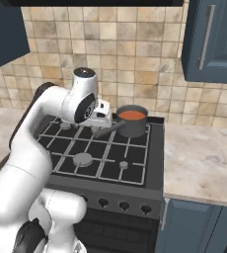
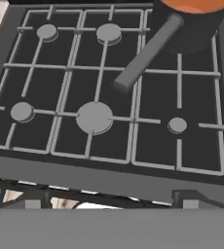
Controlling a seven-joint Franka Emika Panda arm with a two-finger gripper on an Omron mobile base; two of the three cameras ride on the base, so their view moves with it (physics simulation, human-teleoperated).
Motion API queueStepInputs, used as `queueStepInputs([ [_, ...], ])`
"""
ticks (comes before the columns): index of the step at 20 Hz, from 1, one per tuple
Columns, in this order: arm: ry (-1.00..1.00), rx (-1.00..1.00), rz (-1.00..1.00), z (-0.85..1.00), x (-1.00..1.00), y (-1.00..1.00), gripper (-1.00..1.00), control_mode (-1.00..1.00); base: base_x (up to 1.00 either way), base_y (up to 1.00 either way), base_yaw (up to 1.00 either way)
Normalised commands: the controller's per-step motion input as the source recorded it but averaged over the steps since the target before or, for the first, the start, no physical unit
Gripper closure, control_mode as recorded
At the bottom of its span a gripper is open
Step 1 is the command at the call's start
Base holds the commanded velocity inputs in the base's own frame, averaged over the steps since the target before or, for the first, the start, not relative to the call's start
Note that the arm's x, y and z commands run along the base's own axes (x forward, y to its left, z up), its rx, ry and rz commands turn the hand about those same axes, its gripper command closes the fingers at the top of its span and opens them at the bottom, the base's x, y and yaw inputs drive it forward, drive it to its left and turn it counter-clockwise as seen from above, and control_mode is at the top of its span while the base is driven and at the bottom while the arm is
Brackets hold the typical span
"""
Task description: Wait until the marinara sauce is simmered to a deep red color and then turn off the stove.
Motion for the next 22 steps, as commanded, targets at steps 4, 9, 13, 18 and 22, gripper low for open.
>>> queueStepInputs([
  [4, -0.19, 0.09, 0.08, -0.44, -0.16, -0.8, -1.0, -1.0, 0.0, 0.0, 0.0],
  [9, -0.26, 0.1, 0.1, -0.37, -0.2, -0.8, -1.0, -1.0, 0.0, 0.0, 0.0],
  [13, -0.27, 0.13, 0.06, -0.29, -0.27, -0.73, -1.0, -1.0, 0.0, 0.0, 0.0],
  [18, -0.25, 0.09, 0.0, -0.31, -0.31, -0.46, -1.0, -1.0, 0.0, 0.0, 0.0],
  [22, -0.17, 0.07, 0.0, -0.35, -0.21, -0.3, -1.0, -1.0, 0.0, 0.0, 0.0],
])
